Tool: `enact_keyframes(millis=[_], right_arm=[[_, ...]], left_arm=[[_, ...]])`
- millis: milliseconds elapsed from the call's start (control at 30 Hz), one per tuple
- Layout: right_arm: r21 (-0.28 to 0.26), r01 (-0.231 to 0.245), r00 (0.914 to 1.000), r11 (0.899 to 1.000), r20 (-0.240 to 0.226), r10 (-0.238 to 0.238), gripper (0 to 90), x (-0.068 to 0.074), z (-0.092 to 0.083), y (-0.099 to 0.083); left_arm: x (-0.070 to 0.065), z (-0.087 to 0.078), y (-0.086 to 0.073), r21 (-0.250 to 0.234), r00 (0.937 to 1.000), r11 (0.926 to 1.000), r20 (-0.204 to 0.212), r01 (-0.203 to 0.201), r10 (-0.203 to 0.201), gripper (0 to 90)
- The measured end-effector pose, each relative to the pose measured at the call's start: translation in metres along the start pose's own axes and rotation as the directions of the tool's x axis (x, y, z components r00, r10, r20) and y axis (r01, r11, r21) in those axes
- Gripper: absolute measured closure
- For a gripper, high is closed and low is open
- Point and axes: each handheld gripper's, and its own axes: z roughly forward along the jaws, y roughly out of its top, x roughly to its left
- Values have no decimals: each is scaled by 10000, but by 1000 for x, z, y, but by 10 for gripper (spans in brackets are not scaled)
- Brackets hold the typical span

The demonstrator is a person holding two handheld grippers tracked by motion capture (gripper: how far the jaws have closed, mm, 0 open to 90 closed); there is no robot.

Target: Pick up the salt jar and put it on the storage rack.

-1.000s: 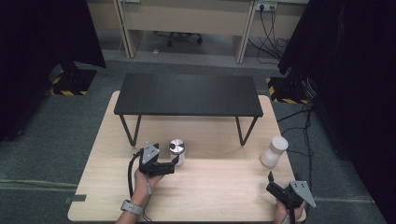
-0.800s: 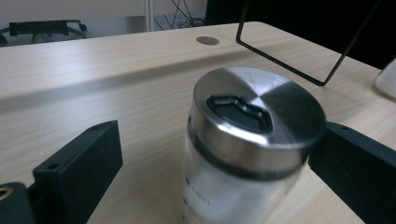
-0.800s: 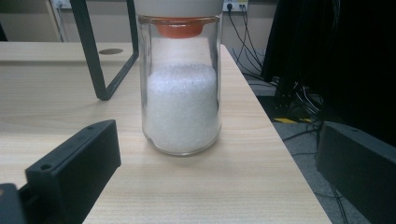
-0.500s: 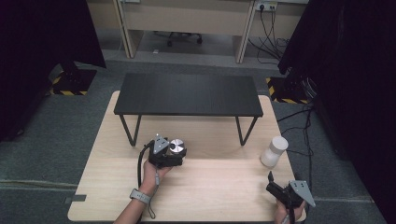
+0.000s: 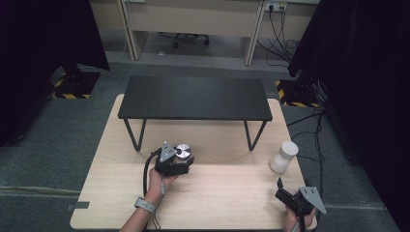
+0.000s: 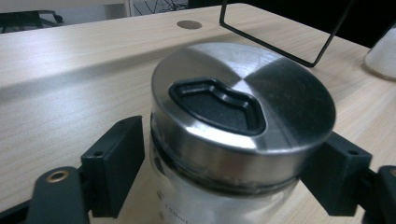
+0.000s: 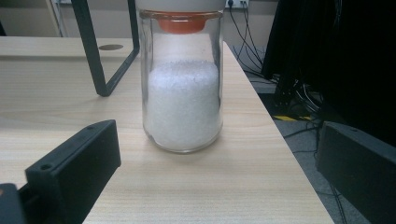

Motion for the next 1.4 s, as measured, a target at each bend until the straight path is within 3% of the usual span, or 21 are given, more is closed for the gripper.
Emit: enact_keyframes(millis=[100, 233, 500, 600, 800, 900, 1033, 1400], right_arm=[[2, 3, 10000, 10000, 1, -3, 2, 0, 0, 0], [-3, -4, 10000, 10000, -4, 4, 2, 0, 0, 0], [-22, 0, 10000, 10000, -9, 0, 2, 0, 0, 0], [-16, 12, 10000, 10000, -19, -12, 2, 0, 0, 0], [11, 51, 10000, 10000, -60, -51, 2, -1, 0, 0], [-6, 49, 9999, 10000, -88, -49, 2, -1, 0, 0], [20, 14, 10000, 10000, -50, -14, 2, -1, 0, 0], [43, 36, 10000, 10000, -67, -36, 2, -1, 0, 1]], left_arm=[[1, -1, 0, -96, 9998, 9998, 74, 177, -176, 221], [-1, 0, 0, -100, 10000, 9999, 6, -46, 46, 227], [2, 7, -1, 100, 9999, 9999, 27, 130, -130, 228], [5, 9, -3, 36, 9997, 10000, 217, 56, -56, 287], [4, 8, 1, 169, 9992, 9993, 228, -345, 341, 301], [3, 6, 1, 197, 9994, 9994, 191, -299, 295, 303], [9, 1, 1, 122, 9994, 9999, 337, 110, -114, 307], [2, -39, 22, -73, 9988, 9998, -444, -192, 188, 311]])
